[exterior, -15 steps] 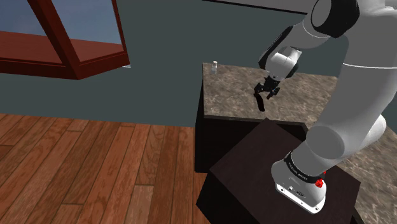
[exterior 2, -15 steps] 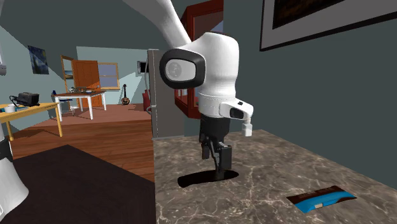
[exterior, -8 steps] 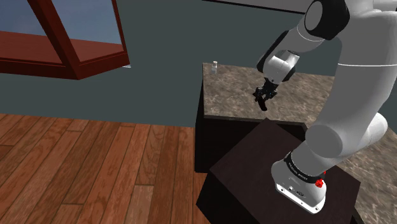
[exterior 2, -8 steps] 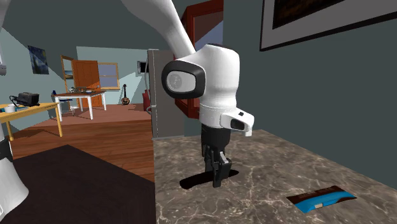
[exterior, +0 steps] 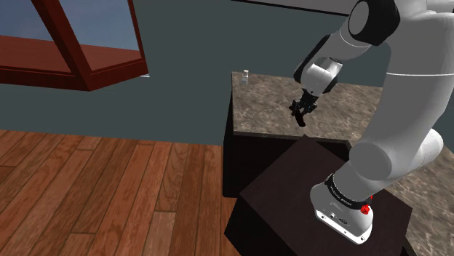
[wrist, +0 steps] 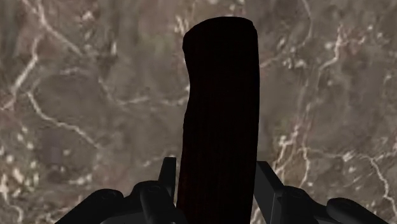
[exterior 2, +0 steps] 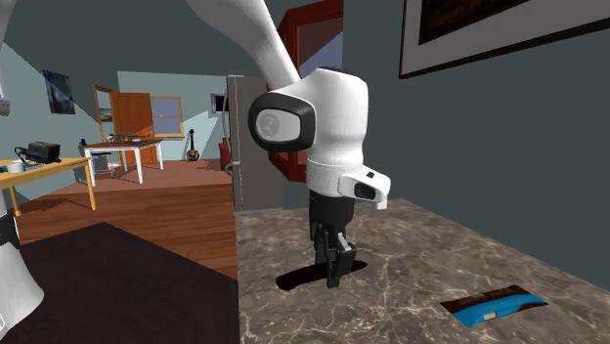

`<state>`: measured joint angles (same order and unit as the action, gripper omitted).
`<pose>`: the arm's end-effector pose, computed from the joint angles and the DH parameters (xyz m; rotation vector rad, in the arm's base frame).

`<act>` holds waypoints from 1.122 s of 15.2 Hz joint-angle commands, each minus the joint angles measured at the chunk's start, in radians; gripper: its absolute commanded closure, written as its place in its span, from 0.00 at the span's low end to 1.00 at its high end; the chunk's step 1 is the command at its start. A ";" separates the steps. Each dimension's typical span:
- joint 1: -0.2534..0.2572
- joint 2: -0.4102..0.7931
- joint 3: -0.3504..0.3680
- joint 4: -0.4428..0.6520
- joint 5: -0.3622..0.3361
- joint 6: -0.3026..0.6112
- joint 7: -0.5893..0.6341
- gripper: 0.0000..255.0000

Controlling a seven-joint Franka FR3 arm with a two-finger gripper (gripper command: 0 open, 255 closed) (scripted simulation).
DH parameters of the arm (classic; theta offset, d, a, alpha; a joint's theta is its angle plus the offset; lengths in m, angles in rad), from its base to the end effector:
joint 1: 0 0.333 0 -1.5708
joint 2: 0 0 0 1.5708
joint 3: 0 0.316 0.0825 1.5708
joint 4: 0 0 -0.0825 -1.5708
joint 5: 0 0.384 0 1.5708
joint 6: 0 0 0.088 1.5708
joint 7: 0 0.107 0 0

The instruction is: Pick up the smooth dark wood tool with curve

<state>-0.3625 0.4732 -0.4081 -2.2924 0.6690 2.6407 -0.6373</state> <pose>0.3477 -0.3771 0.1538 -2.8477 1.0361 -0.0737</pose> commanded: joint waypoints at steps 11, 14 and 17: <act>0.080 -0.145 -0.102 -0.037 -0.152 -0.090 0.120 1.00; 0.098 -0.185 -0.128 -0.042 -0.198 -0.117 0.154 1.00; 0.104 -0.200 -0.136 -0.043 -0.215 -0.127 0.168 1.00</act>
